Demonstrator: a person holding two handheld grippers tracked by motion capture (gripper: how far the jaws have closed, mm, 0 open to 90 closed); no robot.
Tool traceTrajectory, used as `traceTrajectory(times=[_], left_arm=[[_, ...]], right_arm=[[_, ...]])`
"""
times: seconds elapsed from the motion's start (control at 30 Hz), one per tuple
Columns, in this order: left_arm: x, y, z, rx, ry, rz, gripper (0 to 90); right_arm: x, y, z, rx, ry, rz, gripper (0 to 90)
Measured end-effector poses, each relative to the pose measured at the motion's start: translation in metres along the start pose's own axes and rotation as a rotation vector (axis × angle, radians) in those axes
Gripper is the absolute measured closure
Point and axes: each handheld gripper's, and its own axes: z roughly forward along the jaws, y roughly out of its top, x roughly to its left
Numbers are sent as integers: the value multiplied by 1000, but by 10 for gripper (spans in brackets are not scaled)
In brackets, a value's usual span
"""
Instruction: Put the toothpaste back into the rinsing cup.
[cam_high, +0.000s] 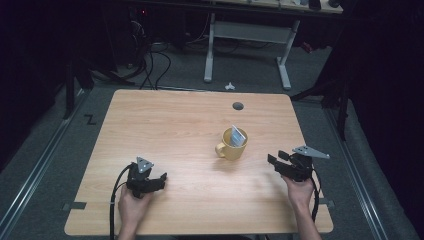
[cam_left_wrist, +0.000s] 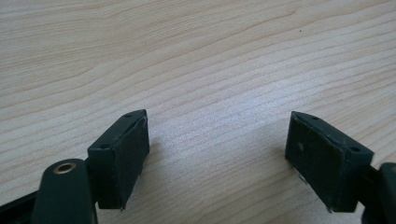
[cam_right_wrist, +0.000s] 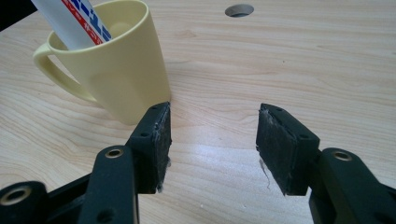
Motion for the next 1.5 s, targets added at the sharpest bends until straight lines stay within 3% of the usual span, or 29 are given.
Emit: traceTrajectory(times=[0.67, 1.5], left_arm=[[0, 0, 0, 0, 0, -1, 222], [0, 0, 0, -1, 0, -1, 221]], right_arm=[[0, -16, 19, 61, -15, -2, 447], [6, -23, 43, 115, -75, -85, 436]])
